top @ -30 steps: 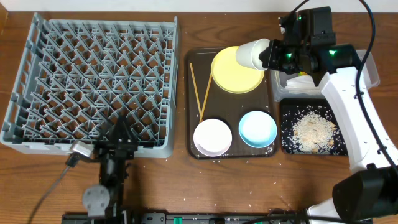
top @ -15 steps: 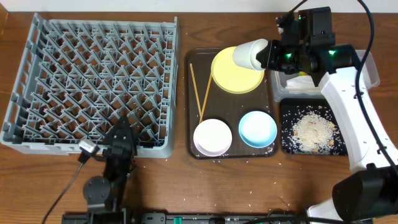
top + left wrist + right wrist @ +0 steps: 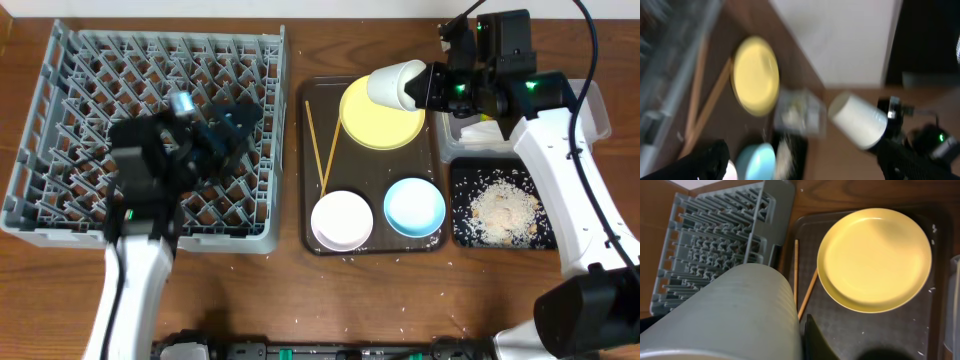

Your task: Sort waste into correct bins and load items into the dishwasher

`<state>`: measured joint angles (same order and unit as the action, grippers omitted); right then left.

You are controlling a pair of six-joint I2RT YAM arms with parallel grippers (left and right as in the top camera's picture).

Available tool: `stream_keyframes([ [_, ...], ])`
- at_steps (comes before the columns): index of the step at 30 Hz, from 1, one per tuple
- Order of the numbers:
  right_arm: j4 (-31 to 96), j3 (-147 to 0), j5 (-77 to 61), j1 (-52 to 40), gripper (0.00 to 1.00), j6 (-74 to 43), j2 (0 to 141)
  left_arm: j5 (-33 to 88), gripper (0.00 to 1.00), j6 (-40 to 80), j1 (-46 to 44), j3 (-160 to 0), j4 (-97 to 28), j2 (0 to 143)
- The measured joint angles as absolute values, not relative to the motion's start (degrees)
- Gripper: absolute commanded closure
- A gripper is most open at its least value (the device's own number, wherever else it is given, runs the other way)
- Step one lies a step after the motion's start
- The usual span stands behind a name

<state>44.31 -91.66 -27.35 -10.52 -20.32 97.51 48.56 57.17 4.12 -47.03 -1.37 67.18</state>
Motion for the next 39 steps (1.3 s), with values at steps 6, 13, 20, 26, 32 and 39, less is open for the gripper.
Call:
stream_keyframes([
  [6,32.95,-86.28,-35.2,-10.55,0.99,-20.82,97.51,69.47,0.05,61.19,3.92,-47.51,-0.95,83.13],
  [13,13.17,-73.23,-49.87,-11.16,0.99,-25.39,97.56,77.19,0.05,61.47,3.9,-47.48,1.13,86.91],
  [20,5.63,-67.05,-59.11,-15.0,0.99,-26.98,97.91,78.76,0.04,61.47,3.9,-47.48,3.09,86.89],
  [26,-0.19,-66.94,-62.89,-19.51,0.99,-27.94,101.36,78.0,0.04,61.28,3.9,-47.46,4.12,86.89],
  [32,-6.74,-66.87,-67.02,-20.01,0.99,-30.28,104.12,80.73,0.02,56.49,3.57,-47.46,9.52,86.89],
  [39,-7.73,-66.87,-68.38,-22.06,0.99,-31.07,104.47,84.55,0.02,52.27,3.53,-47.46,10.79,86.89],
])
